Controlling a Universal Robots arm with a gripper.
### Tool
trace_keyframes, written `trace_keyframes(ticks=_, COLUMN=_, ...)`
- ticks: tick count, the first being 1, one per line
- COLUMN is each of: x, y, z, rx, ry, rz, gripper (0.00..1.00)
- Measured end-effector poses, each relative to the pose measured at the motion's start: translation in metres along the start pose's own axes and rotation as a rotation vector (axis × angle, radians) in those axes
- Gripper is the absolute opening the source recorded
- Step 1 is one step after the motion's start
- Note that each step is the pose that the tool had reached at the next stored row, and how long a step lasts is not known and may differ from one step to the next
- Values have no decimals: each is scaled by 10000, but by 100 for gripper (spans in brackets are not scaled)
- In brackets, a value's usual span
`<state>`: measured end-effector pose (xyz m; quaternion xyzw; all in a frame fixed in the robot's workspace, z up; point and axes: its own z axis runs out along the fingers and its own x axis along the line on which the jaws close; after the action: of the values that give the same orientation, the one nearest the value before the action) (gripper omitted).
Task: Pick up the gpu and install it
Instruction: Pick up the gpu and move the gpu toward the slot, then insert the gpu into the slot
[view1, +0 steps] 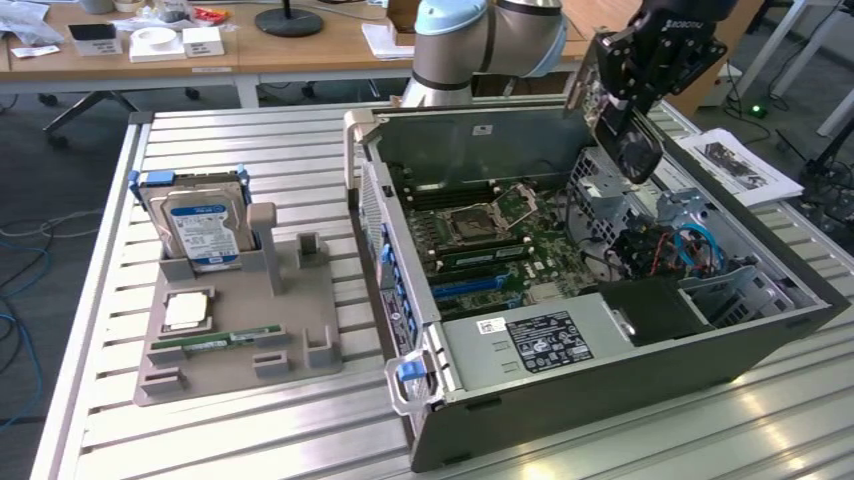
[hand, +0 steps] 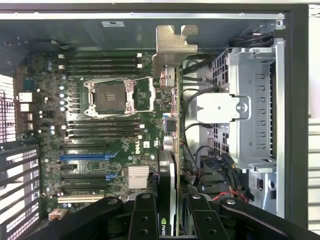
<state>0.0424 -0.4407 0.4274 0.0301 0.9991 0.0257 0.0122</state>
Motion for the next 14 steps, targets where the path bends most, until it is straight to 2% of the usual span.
trace_keyframes(ticks=2, x=-26, y=2, z=1, rx=0, ry=0, rz=-1, gripper=27)
trace_keyframes(ticks=14, x=-26, y=2, z=1, rx=1, ry=0, rz=-1, gripper=27)
